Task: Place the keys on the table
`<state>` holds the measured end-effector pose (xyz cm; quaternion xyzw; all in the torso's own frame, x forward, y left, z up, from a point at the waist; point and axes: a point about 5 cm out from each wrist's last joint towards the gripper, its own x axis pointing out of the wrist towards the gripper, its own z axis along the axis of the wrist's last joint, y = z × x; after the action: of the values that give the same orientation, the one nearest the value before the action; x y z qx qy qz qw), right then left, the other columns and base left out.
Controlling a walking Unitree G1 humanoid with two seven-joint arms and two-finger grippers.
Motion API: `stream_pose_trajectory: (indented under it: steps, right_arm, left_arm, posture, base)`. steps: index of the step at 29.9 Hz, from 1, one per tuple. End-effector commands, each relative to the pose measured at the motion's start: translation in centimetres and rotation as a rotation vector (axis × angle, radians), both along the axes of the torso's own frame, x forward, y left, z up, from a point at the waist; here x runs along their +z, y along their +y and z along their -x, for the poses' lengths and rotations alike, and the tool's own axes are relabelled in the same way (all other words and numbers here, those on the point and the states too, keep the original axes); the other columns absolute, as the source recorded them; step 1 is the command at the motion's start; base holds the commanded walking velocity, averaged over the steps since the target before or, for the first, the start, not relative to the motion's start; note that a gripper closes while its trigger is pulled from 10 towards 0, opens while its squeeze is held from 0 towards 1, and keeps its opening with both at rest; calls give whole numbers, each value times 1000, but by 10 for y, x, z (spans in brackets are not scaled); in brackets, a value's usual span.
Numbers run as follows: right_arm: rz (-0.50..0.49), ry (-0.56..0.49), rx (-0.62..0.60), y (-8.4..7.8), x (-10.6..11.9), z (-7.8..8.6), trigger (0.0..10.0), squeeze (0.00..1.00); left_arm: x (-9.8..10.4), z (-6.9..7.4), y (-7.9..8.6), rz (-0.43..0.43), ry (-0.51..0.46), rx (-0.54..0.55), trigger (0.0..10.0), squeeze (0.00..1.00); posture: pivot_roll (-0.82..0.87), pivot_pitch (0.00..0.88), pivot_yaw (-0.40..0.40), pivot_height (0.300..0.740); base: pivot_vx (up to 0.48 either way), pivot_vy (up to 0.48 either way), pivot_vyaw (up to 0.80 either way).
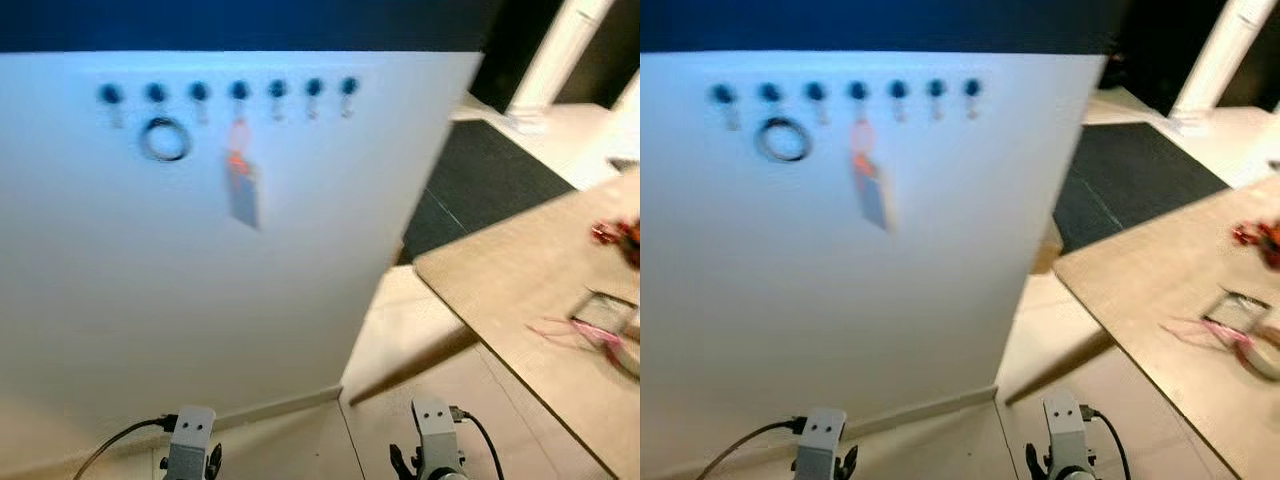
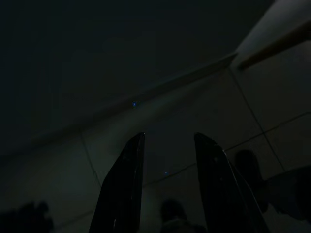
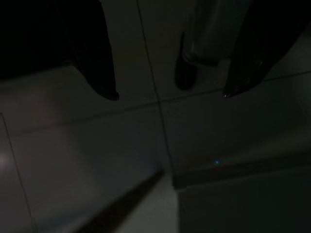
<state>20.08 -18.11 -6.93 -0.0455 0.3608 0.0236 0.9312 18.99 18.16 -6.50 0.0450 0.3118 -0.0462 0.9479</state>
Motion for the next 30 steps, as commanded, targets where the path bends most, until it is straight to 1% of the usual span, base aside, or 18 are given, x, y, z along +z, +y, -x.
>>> stream_pose_trajectory:
  steps: [1, 5, 11, 14, 27, 30]
  right_arm:
    - [13, -5, 7, -1, 1, -1, 10000, 0]
    - [14, -2, 12, -1, 1, -1, 10000, 0]
    - [15, -2, 17, 0, 1, -1, 10000, 0]
    - [15, -4, 21, 0, 1, -1, 10000, 0]
    - [16, -5, 25, 1, 1, -2, 10000, 0]
    - [16, -4, 24, 1, 1, -2, 10000, 0]
  left_arm:
    - [-5, 10, 0, 0, 31, 5, 10000, 0]
    - [-7, 10, 3, -28, 44, 30, 10000, 0]
    - [-7, 12, 6, -13, 43, 60, 10000, 0]
    - [-7, 12, 7, -9, 43, 67, 10000, 0]
    - [-7, 12, 6, -3, 41, 67, 10000, 0]
    - [-6, 11, 6, -10, 27, 58, 10000, 0]
  posture:
    - [46, 78, -33, 740]
    - [49, 76, -35, 740]
    - [52, 72, -36, 740]
    - [54, 70, -36, 740]
    - [55, 75, -38, 740]
    - [56, 75, -37, 740]
  base:
    - [0, 0, 0]
    - [0, 0, 0]
    - [0, 0, 0]
    - [0, 292, 0]
    - [0, 434, 0]
    - [0, 210, 0]
